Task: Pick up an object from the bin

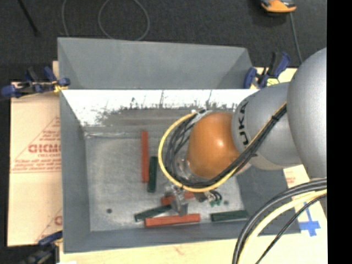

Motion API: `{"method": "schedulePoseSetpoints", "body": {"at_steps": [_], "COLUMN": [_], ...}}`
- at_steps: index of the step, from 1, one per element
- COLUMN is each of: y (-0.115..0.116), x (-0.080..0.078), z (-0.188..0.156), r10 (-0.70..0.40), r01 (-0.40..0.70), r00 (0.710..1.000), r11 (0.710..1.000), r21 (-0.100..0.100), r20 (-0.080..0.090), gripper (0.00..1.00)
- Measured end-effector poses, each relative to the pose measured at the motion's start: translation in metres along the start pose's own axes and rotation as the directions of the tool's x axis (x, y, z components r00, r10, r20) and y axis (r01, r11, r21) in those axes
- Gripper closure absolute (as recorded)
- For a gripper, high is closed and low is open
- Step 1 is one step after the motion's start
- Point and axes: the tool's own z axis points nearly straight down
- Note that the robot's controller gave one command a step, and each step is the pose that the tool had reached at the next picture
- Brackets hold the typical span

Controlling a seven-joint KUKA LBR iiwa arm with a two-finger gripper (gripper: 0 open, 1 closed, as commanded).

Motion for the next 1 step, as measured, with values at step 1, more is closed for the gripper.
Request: {"method": "schedulePoseSetpoints", "body": {"at_steps": [1], "y": [0.022], "x": [0.0167], "z": [-0.091], "r10": [-0.035], "r01": [0.035], "r00": [0.999], "r11": [0.999], "r21": [0.0], "r20": [0.002], "gripper": [1.0]}}
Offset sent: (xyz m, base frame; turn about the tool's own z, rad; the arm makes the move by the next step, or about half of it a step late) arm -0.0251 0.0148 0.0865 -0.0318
